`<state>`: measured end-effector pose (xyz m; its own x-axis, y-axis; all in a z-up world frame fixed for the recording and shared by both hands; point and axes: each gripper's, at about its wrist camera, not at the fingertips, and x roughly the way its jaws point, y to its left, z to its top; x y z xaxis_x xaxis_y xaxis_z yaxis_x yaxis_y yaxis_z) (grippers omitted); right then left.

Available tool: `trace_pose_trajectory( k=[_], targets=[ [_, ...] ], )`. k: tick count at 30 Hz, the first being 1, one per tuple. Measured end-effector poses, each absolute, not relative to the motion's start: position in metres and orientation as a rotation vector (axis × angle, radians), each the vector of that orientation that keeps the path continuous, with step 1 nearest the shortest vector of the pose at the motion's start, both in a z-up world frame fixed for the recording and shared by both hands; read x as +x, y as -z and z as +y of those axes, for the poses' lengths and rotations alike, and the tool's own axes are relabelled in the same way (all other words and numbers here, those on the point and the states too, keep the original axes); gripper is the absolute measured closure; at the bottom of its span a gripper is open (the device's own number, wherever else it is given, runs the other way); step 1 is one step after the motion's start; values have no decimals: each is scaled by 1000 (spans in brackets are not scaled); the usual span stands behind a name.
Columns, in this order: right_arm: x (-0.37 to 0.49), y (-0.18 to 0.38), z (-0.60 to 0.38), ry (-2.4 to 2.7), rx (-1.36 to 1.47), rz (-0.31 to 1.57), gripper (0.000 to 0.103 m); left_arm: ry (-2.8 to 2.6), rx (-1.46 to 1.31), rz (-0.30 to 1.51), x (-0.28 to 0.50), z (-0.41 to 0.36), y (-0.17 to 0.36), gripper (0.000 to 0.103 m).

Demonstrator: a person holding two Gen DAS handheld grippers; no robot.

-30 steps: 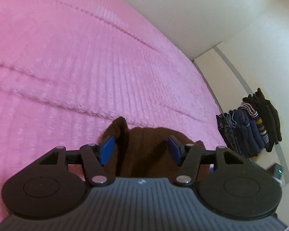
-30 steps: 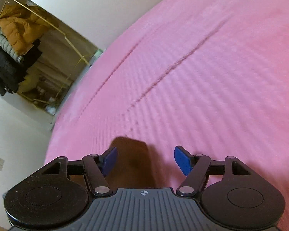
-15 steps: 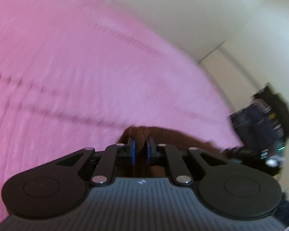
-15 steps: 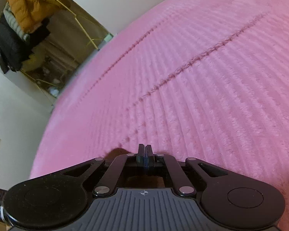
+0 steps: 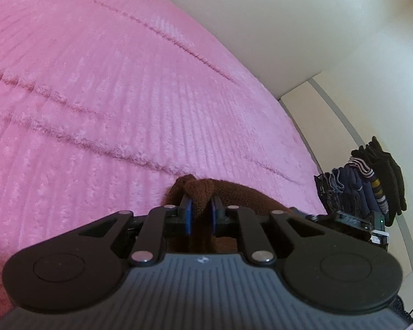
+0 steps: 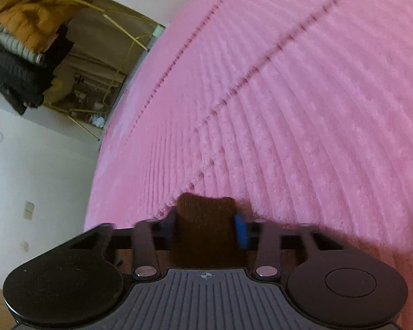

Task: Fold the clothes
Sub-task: 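Fold the strip end over with both tools and open them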

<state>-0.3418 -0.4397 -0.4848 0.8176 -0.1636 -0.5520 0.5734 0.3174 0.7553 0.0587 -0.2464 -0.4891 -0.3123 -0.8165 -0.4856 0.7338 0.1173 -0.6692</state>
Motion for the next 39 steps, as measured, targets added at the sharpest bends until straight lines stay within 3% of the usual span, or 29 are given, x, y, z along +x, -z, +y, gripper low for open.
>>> trace_pose_trajectory(
  k=[8, 10, 12, 13, 23, 29, 30, 32, 39],
  targets=[
    [-327, 489, -411, 700, 1050, 364, 72, 1518, 8, 1010, 53, -260, 493, 95],
    [-327, 482, -411, 691, 1059, 384, 62, 1503, 34, 1003, 50, -262, 494, 92],
    [-332, 470, -407, 706, 1034, 397, 36, 1491, 57, 991, 45, -257, 488, 84],
    [-337, 463, -400, 724, 1003, 396, 34, 1484, 61, 985, 43, -252, 483, 80],
    [-415, 452, -283, 672, 1017, 440, 34, 1442, -107, 1163, -1, -103, 460, 75],
    [-418, 451, -266, 653, 1109, 405, 35, 1421, -144, 1225, -29, -80, 472, 75],
    [-417, 450, -267, 650, 1112, 402, 35, 1428, -143, 1216, -32, -80, 473, 76],
    [-414, 451, -270, 659, 1119, 410, 36, 1425, -104, 1187, -37, -81, 474, 94],
    [-419, 454, -265, 662, 1115, 420, 38, 1395, -113, 1138, -35, -62, 476, 97]
  ],
)
